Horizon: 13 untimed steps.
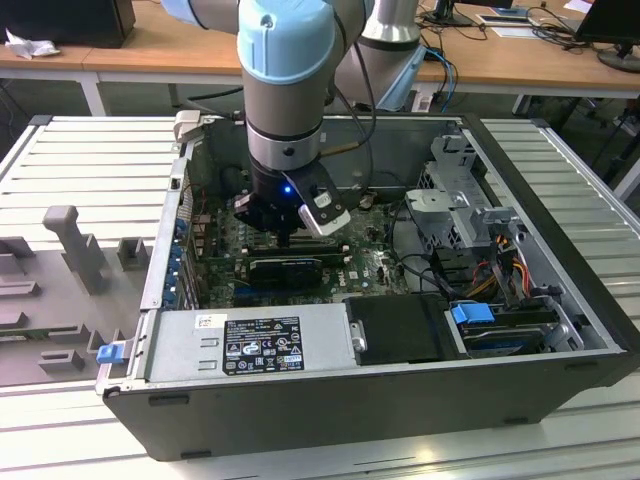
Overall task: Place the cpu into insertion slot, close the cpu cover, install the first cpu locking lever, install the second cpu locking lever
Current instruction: 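Install the second cpu locking lever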
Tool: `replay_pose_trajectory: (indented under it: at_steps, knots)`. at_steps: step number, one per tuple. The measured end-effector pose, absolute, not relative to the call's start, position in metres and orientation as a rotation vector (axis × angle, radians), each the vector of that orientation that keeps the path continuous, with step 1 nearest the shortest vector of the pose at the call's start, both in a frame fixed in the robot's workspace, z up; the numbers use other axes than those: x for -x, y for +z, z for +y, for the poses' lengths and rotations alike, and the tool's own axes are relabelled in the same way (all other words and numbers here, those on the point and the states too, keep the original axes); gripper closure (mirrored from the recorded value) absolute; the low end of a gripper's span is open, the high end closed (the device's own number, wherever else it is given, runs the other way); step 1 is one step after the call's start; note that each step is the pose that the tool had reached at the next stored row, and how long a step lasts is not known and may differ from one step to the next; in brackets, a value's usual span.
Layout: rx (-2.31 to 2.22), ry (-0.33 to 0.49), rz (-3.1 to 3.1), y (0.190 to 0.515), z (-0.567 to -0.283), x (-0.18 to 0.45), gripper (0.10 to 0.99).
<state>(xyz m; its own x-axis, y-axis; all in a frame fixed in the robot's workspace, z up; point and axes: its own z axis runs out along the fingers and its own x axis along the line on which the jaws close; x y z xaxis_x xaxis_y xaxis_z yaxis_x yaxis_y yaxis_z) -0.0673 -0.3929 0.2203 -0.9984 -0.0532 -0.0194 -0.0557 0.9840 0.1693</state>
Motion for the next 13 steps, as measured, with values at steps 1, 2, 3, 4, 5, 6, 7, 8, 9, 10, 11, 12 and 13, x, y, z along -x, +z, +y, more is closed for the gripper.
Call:
replay_pose_trajectory:
  at_steps: [1,2,3,4,5,6,7,8,9,10,11,12,13]
  knots:
    - [0.086,0.27,3.114,0.219,-0.393,0.068,0.98]
    - [0.087,0.274,3.114,0.218,-0.393,0.069,0.98]
    - [0.088,0.278,3.113,0.217,-0.393,0.07,0.98]
    - [0.089,0.281,3.113,0.215,-0.393,0.072,0.98]
    - [0.09,0.285,3.113,0.214,-0.393,0.074,0.98]
    - [0.09,0.29,3.112,0.213,-0.393,0.076,0.98]
    - [0.09,0.293,3.112,0.212,-0.393,0.077,0.98]
    - [0.09,0.296,3.111,0.21,-0.393,0.078,0.98]
    - [0.09,0.298,3.111,0.209,-0.393,0.078,0.98]
    - [0.09,0.3,3.111,0.207,-0.393,0.078,0.98]
    - [0.09,0.302,3.111,0.205,-0.393,0.078,0.98]
    - [0.09,0.304,3.11,0.204,-0.393,0.078,0.98]
    - [0.09,0.31,3.11,0.203,-0.393,0.078,0.98]
